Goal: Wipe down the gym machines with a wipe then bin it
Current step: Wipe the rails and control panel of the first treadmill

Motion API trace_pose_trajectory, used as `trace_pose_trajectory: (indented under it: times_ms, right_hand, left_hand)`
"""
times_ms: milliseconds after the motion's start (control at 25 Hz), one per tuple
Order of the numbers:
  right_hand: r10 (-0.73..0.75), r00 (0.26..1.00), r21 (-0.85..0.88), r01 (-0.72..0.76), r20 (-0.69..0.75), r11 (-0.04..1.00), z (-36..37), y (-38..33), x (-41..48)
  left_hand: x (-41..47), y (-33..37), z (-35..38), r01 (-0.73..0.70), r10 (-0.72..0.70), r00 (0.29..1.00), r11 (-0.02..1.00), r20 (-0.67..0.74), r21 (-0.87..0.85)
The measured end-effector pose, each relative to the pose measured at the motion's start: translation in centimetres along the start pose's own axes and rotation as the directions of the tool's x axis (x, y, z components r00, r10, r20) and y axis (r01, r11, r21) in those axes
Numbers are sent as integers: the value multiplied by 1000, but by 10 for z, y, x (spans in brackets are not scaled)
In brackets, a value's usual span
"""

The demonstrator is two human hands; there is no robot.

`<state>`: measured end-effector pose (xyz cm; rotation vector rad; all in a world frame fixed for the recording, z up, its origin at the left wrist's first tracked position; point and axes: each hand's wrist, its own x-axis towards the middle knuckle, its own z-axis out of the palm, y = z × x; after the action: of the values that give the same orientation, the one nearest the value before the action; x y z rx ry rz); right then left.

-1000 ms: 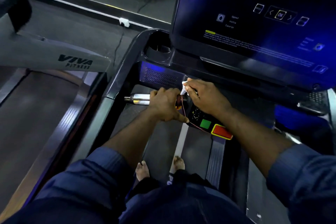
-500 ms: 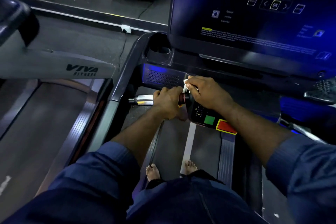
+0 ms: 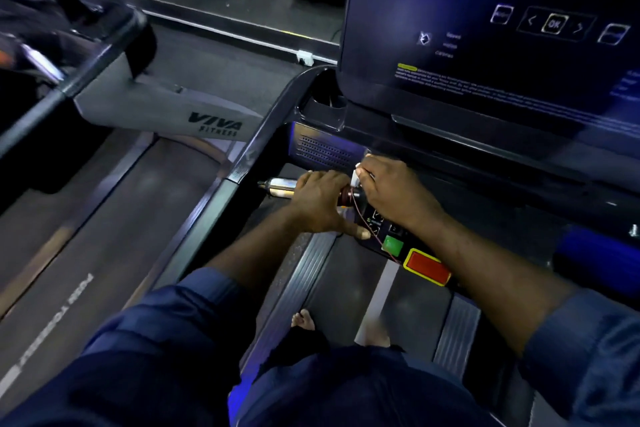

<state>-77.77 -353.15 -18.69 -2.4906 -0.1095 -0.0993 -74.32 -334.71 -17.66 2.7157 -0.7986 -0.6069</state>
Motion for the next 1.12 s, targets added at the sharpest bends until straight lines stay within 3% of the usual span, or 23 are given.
trace_pose_trajectory:
  times_ms: [120,280,440,520,640,800,920,1120]
  right_hand:
    - [-26,1000,-41,27,17,999,-3,-2,4]
    - [-96,990,-132,109,106,985,5,-30,12]
    - [-225,919,-392,347,323,852,44,-47,15]
    - [-219,909,-410,362,356,837,57,-50,24]
    - [-192,916,-415,337,353,845,81,-65,42]
    - [-164,934,-364,280,318,888,126,-110,68]
    - [-93,958,-345,187,273,920,124,-111,62]
    - [-13,1000,-559,22,21,829,75,-83,-16]
  left_hand:
    - [-11,-9,7,35,-36,998,999,-48,-29]
    - [-30,-42,15,215,-200,970,971,-138,104]
    - [-51,-92,4,263,-157,925,921,-345,288]
    - [-54,-116,-6,280,-168,905,927,-391,249]
    - [-50,-151,-23,289,-207,913,936,-351,200]
    - [-39,-193,-34,153,-103,964,969,-244,196]
    - [-28,-202,-31,-19,57,966,988,-253,153]
    - [-25,-201,-24,-186,236,921,965,-311,183]
